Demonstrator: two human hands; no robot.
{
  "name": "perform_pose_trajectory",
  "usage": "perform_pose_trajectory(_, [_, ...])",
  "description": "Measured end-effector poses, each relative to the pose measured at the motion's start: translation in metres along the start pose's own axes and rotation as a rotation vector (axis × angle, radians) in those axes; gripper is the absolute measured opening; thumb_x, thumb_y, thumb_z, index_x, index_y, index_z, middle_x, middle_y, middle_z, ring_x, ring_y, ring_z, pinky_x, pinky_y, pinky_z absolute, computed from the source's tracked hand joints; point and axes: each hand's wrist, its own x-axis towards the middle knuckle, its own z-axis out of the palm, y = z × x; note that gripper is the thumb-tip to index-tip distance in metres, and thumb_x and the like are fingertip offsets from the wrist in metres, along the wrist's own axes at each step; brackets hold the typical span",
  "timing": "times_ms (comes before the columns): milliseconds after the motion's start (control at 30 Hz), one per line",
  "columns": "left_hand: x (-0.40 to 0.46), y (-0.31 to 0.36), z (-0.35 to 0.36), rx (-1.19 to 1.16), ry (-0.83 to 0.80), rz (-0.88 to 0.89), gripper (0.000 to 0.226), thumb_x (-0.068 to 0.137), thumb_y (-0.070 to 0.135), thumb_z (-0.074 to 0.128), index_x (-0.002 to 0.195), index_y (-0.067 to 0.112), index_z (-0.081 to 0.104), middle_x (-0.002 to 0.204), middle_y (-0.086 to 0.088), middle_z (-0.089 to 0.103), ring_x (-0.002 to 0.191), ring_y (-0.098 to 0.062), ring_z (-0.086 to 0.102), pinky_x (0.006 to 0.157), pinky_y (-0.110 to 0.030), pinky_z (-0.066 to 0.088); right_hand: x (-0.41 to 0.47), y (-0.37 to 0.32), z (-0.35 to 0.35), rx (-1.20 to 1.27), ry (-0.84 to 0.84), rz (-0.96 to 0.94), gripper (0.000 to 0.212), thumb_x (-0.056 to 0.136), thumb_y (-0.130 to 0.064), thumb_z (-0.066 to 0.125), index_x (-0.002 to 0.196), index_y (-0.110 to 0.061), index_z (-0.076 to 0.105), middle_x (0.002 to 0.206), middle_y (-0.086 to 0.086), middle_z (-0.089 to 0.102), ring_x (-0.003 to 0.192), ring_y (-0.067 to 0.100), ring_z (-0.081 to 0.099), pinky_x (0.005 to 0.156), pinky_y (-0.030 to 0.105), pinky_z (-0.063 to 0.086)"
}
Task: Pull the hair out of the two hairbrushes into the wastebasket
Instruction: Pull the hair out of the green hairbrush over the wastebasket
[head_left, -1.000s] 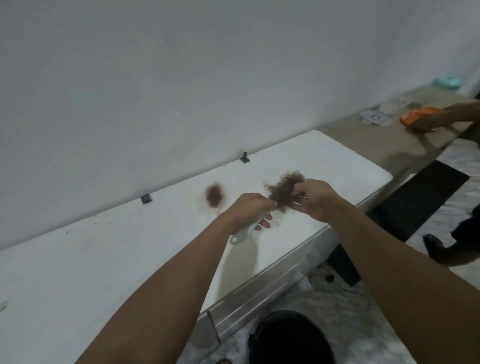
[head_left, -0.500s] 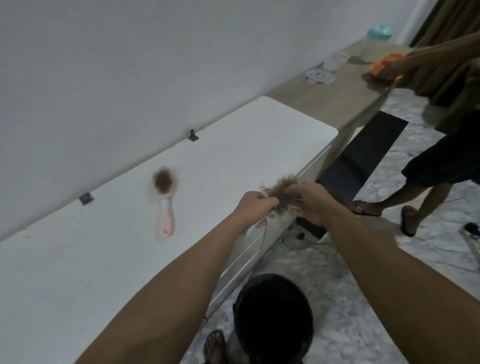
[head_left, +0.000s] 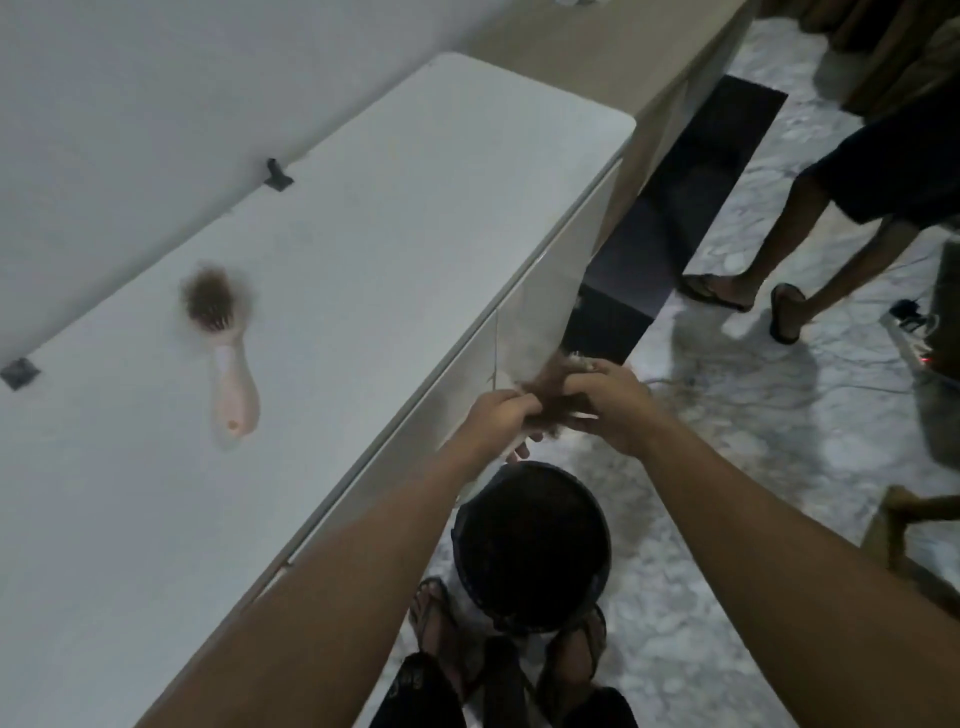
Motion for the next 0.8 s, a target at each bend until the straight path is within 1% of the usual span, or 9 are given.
perform_pose_trajectory(67, [0.013, -0.026, 0.007, 0.032, -0.008, -0.027, 0.014, 0.09, 0.016, 0.057, 0.087, 0.006, 0.066, 0.071, -0.011, 0.069, 0.045, -0.023, 0.056, 0.044, -0.028, 0.044, 0.013, 0.025, -0.003, 0.019, -0.01, 0.038, 0.036, 0.079, -0.002, 0.056, 0.115, -0.007, 0.062, 0.106, 0.015, 0.067, 0.104, 0.032, 0.066, 0.092, 0.049, 0.054])
perform_pose_trajectory(133, [0.025, -0.052, 0.015, 0.052, -0.019, -0.058, 0.012, 0.09, 0.016, 0.057, 0.085, 0.009, 0.064, 0.066, -0.008, 0.068, 0.044, -0.021, 0.056, 0.044, -0.028, 0.043, 0.027, 0.052, -0.006, 0.031, -0.008, 0.053, 0.031, 0.082, 0.0, 0.053, 0.111, -0.004, 0.063, 0.102, 0.016, 0.067, 0.097, 0.031, 0.066, 0.09, 0.048, 0.054])
perform_pose_trajectory(233, [0.048, -0.091, 0.027, 0.099, -0.04, -0.075, 0.016, 0.09, 0.013, 0.055, 0.075, 0.011, 0.061, 0.05, -0.001, 0.064, 0.043, -0.021, 0.055, 0.045, -0.028, 0.043, 0.052, 0.096, -0.009, 0.04, -0.002, 0.062, 0.023, 0.085, 0.004, 0.051, 0.103, -0.005, 0.063, 0.095, 0.015, 0.064, 0.088, 0.028, 0.064, 0.07, 0.038, 0.059])
perform_pose_trajectory(300, [0.062, -0.115, 0.033, 0.114, -0.06, -0.083, 0.015, 0.088, 0.012, 0.055, 0.077, 0.007, 0.064, 0.058, -0.005, 0.066, 0.043, -0.021, 0.057, 0.045, -0.028, 0.044, 0.067, 0.12, -0.012, 0.028, 0.001, 0.06, 0.027, 0.084, 0.003, 0.053, 0.108, -0.001, 0.063, 0.095, 0.016, 0.062, 0.087, 0.027, 0.063, 0.063, 0.033, 0.058])
perform_pose_trajectory(433, [0.097, -0.176, 0.047, 0.149, -0.06, -0.086, 0.018, 0.087, 0.013, 0.054, 0.091, 0.001, 0.067, 0.069, -0.01, 0.069, 0.045, -0.021, 0.058, 0.044, -0.026, 0.044, 0.103, 0.179, -0.017, 0.029, 0.013, 0.056, 0.031, 0.083, 0.003, 0.053, 0.113, 0.002, 0.063, 0.098, 0.018, 0.063, 0.09, 0.03, 0.063, 0.074, 0.041, 0.058])
perform_pose_trajectory(533, [0.114, -0.218, 0.055, 0.191, -0.058, -0.069, 0.021, 0.089, 0.018, 0.057, 0.101, 0.005, 0.067, 0.079, -0.014, 0.071, 0.045, -0.019, 0.059, 0.045, -0.025, 0.045, 0.115, 0.22, -0.016, 0.01, 0.04, 0.03, 0.027, 0.083, 0.007, 0.056, 0.109, 0.001, 0.063, 0.101, 0.018, 0.062, 0.091, 0.029, 0.064, 0.066, 0.038, 0.06])
perform_pose_trajectory(667, [0.118, -0.259, 0.057, 0.189, -0.053, -0.031, 0.011, 0.09, 0.028, 0.06, 0.084, 0.02, 0.065, 0.075, -0.009, 0.07, 0.049, -0.019, 0.058, 0.048, -0.025, 0.043, 0.117, 0.265, -0.014, -0.047, 0.151, -0.06, 0.038, 0.083, 0.002, 0.065, 0.118, -0.008, 0.057, 0.092, 0.016, 0.063, 0.074, 0.02, 0.061, 0.067, 0.035, 0.057])
perform_pose_trajectory(733, [0.116, -0.271, 0.056, 0.182, -0.055, -0.039, 0.017, 0.089, 0.037, 0.061, 0.085, 0.022, 0.066, 0.072, -0.009, 0.071, 0.05, -0.021, 0.057, 0.05, -0.025, 0.043, 0.117, 0.281, -0.014, -0.142, 0.205, -0.132, 0.04, 0.083, -0.005, 0.069, 0.121, -0.01, 0.059, 0.1, 0.01, 0.065, 0.077, 0.016, 0.064, 0.072, 0.036, 0.058])
perform_pose_trajectory(800, [0.115, -0.284, 0.055, 0.186, -0.052, -0.071, 0.034, 0.087, 0.051, 0.06, 0.089, 0.018, 0.068, 0.067, -0.01, 0.071, 0.049, -0.023, 0.058, 0.05, -0.027, 0.044, 0.116, 0.295, -0.012, -0.197, 0.218, -0.178, 0.037, 0.084, -0.01, 0.07, 0.119, -0.013, 0.061, 0.099, 0.005, 0.067, 0.08, 0.013, 0.065, 0.076, 0.037, 0.059])
